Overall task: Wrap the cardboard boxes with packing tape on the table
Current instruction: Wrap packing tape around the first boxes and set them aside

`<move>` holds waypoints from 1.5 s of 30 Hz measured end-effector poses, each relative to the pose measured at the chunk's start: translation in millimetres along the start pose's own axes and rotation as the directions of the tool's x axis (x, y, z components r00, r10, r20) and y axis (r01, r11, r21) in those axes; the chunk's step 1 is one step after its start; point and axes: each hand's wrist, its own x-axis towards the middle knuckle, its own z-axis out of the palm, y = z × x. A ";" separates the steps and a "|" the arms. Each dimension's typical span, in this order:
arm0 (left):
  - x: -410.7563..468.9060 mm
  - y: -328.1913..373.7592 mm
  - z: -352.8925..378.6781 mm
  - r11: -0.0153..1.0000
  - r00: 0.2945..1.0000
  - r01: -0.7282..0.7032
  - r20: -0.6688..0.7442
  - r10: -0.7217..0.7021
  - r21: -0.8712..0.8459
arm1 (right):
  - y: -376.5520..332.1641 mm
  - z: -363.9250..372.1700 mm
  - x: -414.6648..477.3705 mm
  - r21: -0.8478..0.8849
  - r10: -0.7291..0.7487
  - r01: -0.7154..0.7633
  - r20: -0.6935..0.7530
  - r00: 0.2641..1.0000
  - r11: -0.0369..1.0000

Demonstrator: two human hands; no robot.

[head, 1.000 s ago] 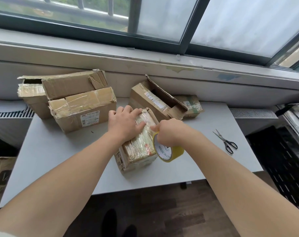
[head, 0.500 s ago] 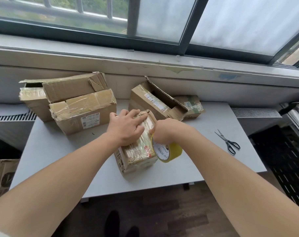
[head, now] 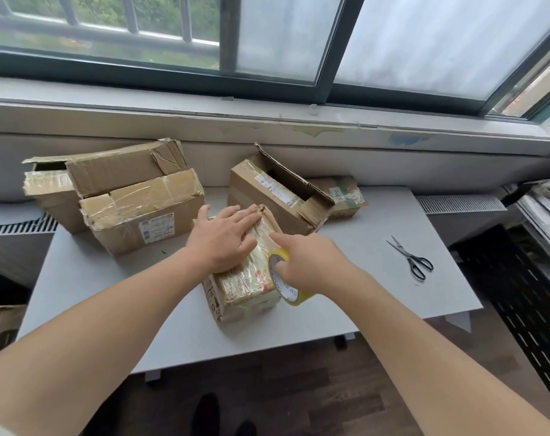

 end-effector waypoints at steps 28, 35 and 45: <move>-6.0 4.4 1.3 0.993 0.997 0.022 0.071 -0.030 0.119 | 9.0 115.5 -44.3 0.058 0.082 -0.075 -0.127 0.988 0.996; -13.9 45.4 8.5 0.993 0.993 -0.054 0.114 0.043 0.103 | 11.9 122.3 -31.0 0.101 0.113 -0.099 -0.146 0.983 0.990; -43.1 40.2 -7.0 0.983 0.981 -0.185 0.052 0.186 -0.017 | 14.8 118.0 -33.2 0.131 0.100 -0.080 -0.149 0.984 0.988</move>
